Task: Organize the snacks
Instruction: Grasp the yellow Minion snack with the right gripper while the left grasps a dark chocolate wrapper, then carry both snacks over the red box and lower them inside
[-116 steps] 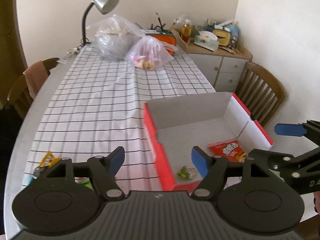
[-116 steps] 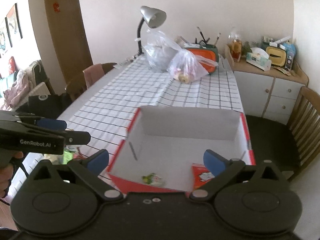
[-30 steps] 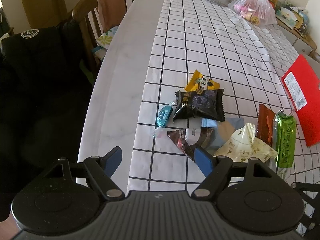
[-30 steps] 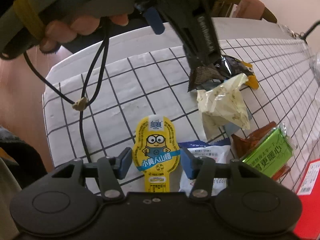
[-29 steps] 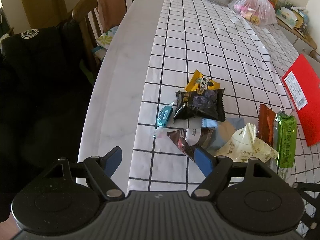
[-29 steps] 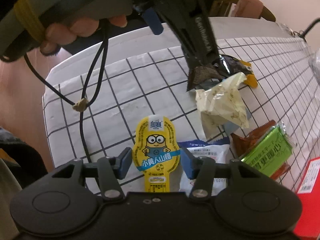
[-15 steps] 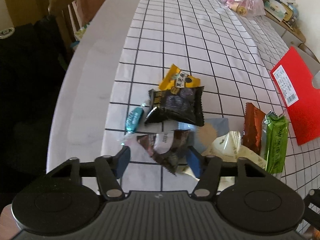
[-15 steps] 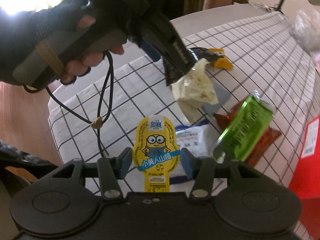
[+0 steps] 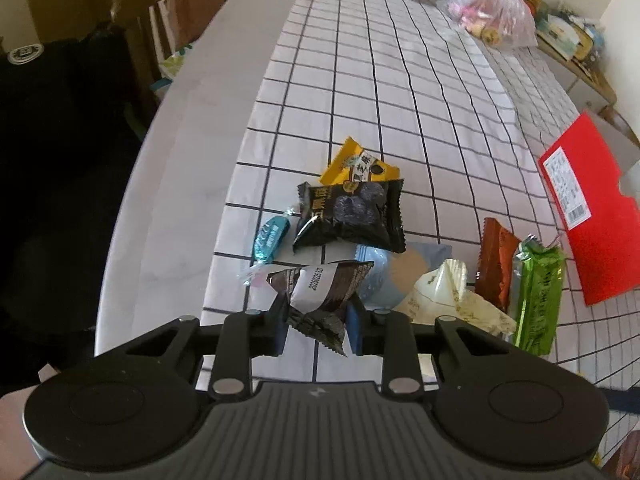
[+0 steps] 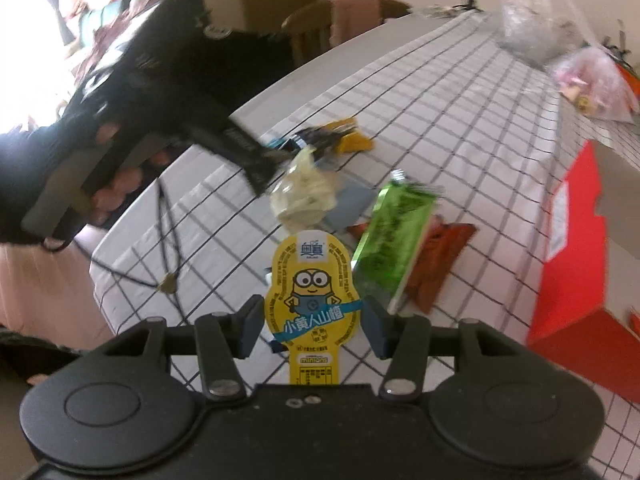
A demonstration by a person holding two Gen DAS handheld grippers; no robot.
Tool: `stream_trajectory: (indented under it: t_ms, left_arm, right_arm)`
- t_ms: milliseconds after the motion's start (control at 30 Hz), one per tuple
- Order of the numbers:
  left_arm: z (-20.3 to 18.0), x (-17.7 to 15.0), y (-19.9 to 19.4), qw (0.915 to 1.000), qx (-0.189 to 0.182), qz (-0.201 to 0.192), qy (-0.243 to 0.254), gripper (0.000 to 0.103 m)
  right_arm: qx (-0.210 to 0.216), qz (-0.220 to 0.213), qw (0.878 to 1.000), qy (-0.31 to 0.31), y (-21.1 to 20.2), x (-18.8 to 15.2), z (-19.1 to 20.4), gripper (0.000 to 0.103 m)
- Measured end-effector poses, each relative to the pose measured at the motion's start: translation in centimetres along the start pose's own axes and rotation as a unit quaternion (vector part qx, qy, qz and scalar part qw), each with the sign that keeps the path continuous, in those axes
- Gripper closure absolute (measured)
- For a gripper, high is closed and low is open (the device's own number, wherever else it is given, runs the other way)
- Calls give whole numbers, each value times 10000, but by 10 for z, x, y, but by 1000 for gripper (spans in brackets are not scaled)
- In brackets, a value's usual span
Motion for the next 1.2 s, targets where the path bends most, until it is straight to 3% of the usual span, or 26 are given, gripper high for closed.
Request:
stream_trajectory:
  t_ms: [233, 433, 767, 1200]
  left_arm:
    - [-8, -2, -37, 9997, -44, -175, -155, 75]
    - [-43, 0, -74, 9986, -215, -479, 14, 75]
    - [-149, 1, -107, 9931, -725, -735, 552, 75]
    - [-295, -13, -86, 9842, -1005, -648, 1305, 75]
  right_arm:
    - [-240, -409, 9984, 310, -38, -4, -34, 52]
    - [-548, -742, 9939, 610, -75, -8, -73, 52]
    - [-1112, -1168, 9808, 1097, -129, -28, -159, 52]
    - [-1545, -1064, 9692, 1595, -155, -79, -268, 52]
Point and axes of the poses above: each gripper's, at about its wrist camera, not at the fingertips, and y roughly the way its jaws point, z to its left, x to its top, the point moved 5 cm from there along y, roughly the way its jaws point, and after that the axes turned 8 degrees about -y, right-handed, at the moved point
